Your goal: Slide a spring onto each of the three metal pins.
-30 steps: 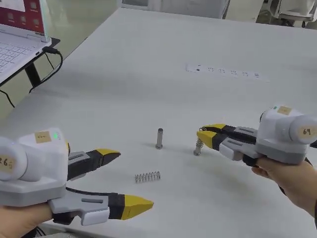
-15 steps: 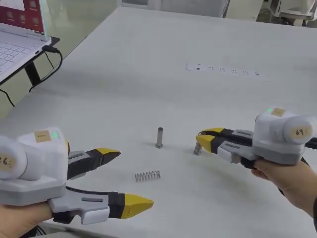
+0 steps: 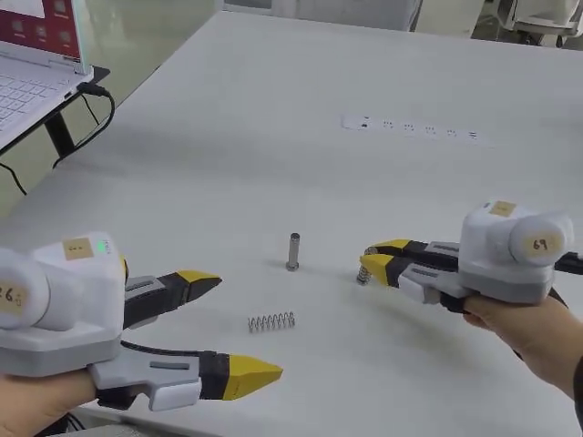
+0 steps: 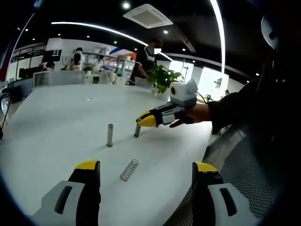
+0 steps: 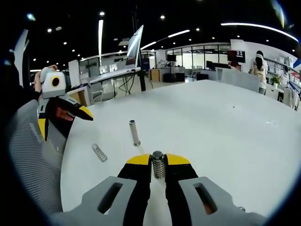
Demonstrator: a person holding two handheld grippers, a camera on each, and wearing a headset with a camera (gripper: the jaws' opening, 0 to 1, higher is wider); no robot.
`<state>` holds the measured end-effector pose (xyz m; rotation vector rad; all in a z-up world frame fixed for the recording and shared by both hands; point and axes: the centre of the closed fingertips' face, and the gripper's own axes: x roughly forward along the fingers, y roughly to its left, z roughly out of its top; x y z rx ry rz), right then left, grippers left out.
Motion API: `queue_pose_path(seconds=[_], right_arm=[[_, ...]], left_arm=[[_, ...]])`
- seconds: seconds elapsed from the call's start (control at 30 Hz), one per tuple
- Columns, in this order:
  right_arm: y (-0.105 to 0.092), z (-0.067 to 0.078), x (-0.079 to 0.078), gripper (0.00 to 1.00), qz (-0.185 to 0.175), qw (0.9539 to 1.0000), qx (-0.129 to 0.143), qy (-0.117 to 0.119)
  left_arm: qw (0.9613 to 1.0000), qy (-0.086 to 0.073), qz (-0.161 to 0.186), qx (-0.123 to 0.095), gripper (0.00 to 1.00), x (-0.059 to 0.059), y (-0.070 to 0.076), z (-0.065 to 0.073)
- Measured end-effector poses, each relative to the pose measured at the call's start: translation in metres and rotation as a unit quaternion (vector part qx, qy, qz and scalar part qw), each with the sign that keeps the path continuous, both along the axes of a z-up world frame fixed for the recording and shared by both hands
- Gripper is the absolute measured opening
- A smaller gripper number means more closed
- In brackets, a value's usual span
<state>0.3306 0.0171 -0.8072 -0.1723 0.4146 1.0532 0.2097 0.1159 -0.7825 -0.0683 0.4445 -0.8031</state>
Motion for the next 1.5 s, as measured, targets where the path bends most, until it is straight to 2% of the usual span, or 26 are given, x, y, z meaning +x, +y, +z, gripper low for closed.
queue_pose_path(seconds=[0.13, 0.27, 0.4, 0.53, 0.77, 1.1, 1.5], right_arm=[[-0.001, -0.001, 0.001, 0.09, -0.002, 1.0, -0.003, -0.001], [-0.002, -0.005, 0.001, 0.09, 0.002, 0.9996, -0.025, -0.007], [-0.001, -0.005, 0.0, 0.09, 0.005, 0.9995, -0.03, -0.012], [-0.003, -0.009, 0.0, 0.09, 0.007, 0.9986, -0.049, -0.017], [-0.006, -0.015, -0.002, 0.09, 0.009, 0.9977, -0.065, -0.015], [-0.009, -0.024, -0.004, 0.09, 0.017, 0.9947, -0.099, -0.024], [-0.015, -0.034, -0.008, 0.09, 0.031, 0.9885, -0.143, -0.038]], left_arm=[[1.0, 0.0, 0.0, 0.0, 0.76, 0.0, 0.0, 0.0], [1.0, 0.0, 0.0, 0.001, 0.76, 0.0, 0.0, 0.0], [1.0, -0.001, 0.0, 0.001, 0.76, 0.0, 0.0, 0.0], [1.0, -0.001, -0.001, 0.001, 0.76, 0.0, -0.001, 0.0], [1.0, -0.001, -0.001, 0.002, 0.76, -0.001, -0.001, 0.0], [1.0, -0.002, -0.001, 0.002, 0.76, -0.001, -0.001, 0.001], [1.0, -0.003, 0.001, 0.001, 0.76, 0.0, 0.0, 0.002]])
